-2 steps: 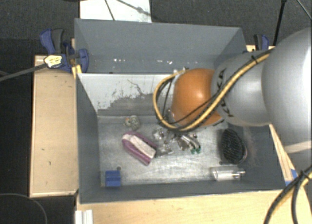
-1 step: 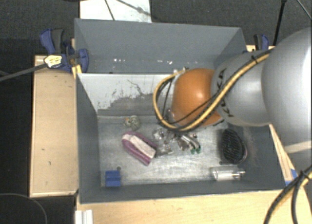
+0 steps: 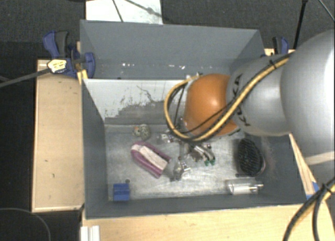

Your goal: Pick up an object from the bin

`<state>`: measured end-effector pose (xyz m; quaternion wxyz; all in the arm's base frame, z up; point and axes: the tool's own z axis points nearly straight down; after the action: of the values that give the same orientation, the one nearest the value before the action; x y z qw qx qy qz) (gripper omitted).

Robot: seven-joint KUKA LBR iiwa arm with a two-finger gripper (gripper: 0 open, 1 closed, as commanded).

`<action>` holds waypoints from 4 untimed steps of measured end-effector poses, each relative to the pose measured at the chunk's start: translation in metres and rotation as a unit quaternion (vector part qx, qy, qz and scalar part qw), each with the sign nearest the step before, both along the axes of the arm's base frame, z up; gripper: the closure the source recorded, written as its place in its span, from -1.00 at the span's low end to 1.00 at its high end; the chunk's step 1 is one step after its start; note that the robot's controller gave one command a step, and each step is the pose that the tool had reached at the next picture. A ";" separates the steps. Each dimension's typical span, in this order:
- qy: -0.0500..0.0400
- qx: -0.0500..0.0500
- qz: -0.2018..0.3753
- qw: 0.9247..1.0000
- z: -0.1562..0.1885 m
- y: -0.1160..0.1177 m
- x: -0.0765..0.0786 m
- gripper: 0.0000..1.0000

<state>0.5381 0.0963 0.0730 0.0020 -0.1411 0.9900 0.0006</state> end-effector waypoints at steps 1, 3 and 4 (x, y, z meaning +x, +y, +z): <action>-0.001 0.001 0.064 0.998 0.000 0.069 0.047 -1.00; 0.001 0.000 0.190 0.982 0.013 0.112 0.002 1.00; 0.006 -0.012 0.149 0.989 -0.002 0.139 0.028 1.00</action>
Offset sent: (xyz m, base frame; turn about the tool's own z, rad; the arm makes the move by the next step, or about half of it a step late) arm 0.0448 0.0653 -0.0012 -0.1260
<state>0.5661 0.2355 0.0713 -0.0061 -0.2866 0.9580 -0.0099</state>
